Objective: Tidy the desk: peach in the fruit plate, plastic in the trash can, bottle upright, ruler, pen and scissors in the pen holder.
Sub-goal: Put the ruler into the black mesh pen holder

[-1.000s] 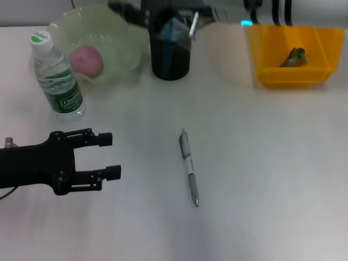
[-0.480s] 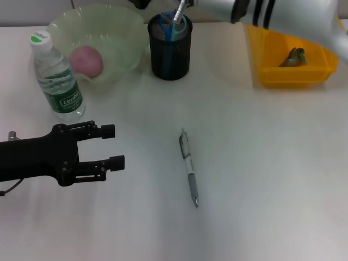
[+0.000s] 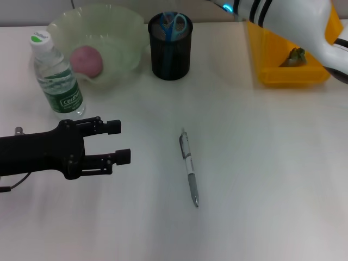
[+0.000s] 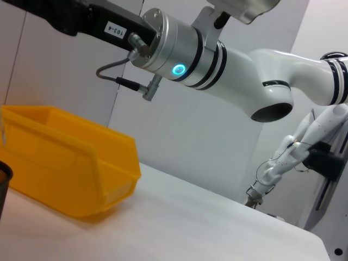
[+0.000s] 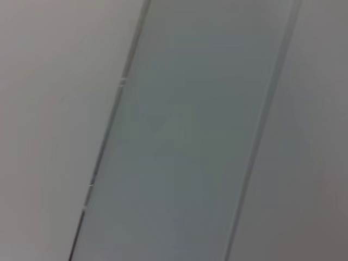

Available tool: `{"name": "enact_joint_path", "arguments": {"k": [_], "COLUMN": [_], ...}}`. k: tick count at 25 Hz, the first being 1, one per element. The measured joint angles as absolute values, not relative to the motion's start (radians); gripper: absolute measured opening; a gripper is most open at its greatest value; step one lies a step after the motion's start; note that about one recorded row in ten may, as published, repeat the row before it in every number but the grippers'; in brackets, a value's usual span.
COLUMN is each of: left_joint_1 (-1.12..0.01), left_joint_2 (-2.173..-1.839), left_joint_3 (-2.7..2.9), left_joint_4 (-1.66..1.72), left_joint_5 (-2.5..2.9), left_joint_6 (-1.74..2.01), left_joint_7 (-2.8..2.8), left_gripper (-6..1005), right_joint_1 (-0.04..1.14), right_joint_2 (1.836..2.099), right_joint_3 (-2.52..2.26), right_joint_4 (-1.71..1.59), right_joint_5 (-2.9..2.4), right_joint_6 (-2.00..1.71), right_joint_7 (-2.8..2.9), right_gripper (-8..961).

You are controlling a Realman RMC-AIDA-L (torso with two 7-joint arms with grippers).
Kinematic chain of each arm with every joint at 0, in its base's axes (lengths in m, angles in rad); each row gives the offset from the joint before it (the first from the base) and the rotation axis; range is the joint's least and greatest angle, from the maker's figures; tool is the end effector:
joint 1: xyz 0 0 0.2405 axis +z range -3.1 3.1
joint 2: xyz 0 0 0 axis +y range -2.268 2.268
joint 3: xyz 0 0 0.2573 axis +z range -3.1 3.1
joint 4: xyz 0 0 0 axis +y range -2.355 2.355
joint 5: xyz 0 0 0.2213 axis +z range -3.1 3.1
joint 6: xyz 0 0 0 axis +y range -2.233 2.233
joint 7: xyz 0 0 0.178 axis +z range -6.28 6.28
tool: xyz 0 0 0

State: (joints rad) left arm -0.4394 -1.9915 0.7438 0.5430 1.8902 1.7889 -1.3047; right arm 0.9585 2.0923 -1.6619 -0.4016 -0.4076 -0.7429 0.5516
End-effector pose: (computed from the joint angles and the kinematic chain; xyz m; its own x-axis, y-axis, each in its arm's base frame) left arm -0.2714 0.2974 -0.0099 0.7311 0.3577 0.5810 0.4191 -0.9074 0.0312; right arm 0.0569 0.4884 -0.0879 0.7851 0.2215 -0.5784 -0.2593 -0.7305 -0.6318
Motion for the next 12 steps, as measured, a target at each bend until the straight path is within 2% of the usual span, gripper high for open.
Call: {"name": "enact_joint_path", "arguments": {"k": [12], "left_joint_1": [-0.477], "left_joint_2": [-2.0], "left_joint_3": [0.744], "left_joint_4": [0.545], "left_joint_5": [1.891], "left_joint_6": [1.779], "left_joint_7": [-1.392], "left_gripper": [784], "right_joint_1": [0.975], "right_joint_2": [2.092], "right_joint_3": [-1.702], "right_joint_4": [-0.303], "right_joint_5": [-0.148], "right_joint_6": [-0.743], "right_joint_7": [0.555], "right_gripper": [381]}}
